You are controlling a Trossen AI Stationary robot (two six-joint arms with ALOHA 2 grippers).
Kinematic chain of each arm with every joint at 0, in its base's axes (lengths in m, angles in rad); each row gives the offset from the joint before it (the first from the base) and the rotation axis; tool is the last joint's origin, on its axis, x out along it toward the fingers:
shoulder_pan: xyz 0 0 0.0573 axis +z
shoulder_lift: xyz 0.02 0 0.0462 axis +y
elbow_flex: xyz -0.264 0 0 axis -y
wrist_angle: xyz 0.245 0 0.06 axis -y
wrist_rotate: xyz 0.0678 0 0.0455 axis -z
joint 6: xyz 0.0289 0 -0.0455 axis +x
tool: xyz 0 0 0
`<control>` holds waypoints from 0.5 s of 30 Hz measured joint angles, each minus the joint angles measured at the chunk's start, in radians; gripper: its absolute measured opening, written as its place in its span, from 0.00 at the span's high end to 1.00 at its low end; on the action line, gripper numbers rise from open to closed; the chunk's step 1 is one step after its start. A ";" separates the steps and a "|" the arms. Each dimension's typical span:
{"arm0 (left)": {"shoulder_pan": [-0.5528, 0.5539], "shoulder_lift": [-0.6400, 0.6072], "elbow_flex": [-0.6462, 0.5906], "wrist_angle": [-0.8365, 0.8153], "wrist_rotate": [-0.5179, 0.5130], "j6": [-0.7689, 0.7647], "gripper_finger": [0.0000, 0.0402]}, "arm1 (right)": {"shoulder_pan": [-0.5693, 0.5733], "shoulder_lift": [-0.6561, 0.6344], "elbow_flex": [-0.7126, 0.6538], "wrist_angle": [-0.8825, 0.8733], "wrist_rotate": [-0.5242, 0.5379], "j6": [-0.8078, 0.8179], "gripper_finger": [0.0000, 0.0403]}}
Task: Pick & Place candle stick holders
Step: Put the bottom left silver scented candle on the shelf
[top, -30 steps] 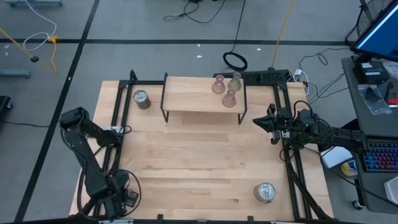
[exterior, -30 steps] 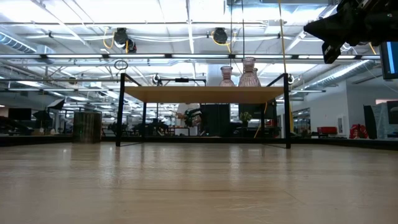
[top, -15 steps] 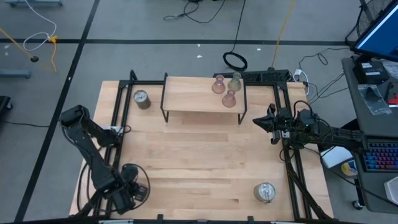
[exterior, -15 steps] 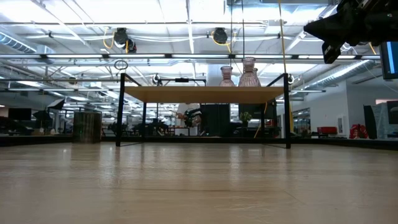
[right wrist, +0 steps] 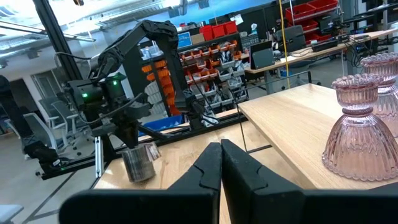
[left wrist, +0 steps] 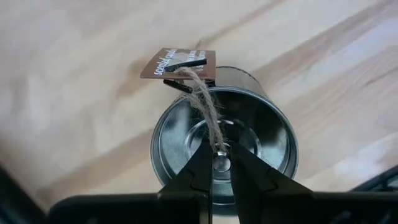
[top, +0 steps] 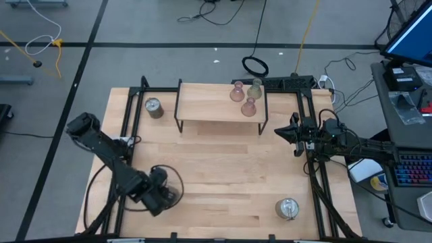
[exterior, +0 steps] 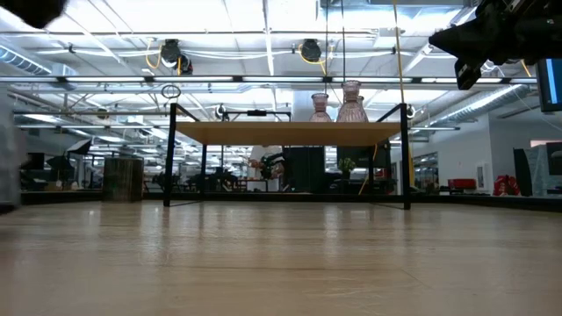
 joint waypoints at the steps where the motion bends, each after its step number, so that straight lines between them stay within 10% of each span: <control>1: 0.017 0.000 0.000 0.001 -0.003 0.026 0.93 | 0.000 0.000 0.000 0.000 0.000 0.000 1.00; 15: 0.243 0.000 0.067 -0.006 -0.065 0.408 0.93 | 0.000 0.000 0.000 0.000 0.000 0.007 1.00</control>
